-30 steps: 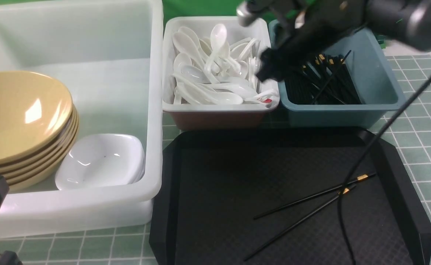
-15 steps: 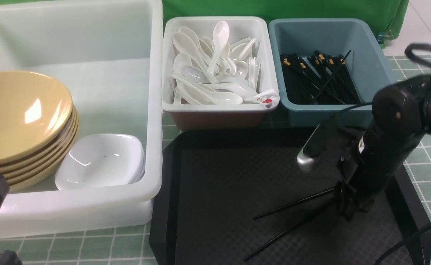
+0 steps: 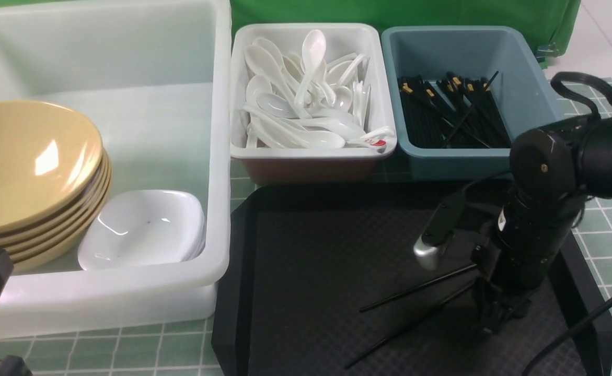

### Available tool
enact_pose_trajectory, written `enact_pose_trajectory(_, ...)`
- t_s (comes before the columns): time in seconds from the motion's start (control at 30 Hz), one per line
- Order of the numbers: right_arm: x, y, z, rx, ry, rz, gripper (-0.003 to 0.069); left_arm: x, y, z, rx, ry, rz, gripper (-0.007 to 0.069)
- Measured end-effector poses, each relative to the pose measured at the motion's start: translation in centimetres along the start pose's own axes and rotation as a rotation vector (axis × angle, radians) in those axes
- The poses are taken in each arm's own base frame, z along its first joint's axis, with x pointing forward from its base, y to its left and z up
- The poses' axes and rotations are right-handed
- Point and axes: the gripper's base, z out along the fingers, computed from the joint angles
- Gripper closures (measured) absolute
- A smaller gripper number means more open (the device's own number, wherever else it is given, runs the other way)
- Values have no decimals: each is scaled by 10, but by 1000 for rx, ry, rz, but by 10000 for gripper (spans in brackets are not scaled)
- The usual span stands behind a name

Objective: On blue table put chopsticks spoon bowls plates into blue grey white boxes.
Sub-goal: 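Grasp the chopsticks with the right gripper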

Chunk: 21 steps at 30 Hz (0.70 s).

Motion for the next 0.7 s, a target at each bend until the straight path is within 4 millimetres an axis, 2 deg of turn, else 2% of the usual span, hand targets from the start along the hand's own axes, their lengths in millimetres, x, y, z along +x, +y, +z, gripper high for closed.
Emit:
enact_pose_trajectory(0.13, -16, 7, -9, 54, -93, -119, 385, 0, 0, 0, 0, 0, 0, 620)
enact_pose_trajectory(0.23, -27, 6, -3, 95, -144, -226, 350, 0, 0, 0, 0, -1, 0, 620)
enact_pose_trajectory(0.43, -29, 5, 12, 64, -96, -259, 344, 0, 0, 0, 0, 0, 0, 620)
enact_pose_trajectory(0.53, -28, 5, 14, 42, -72, -257, 370, 0, 0, 0, 0, 0, 0, 620)
enact_pose_trajectory(0.7, -29, 9, 16, 30, -64, -257, 517, 0, 0, 0, 0, -1, 0, 620)
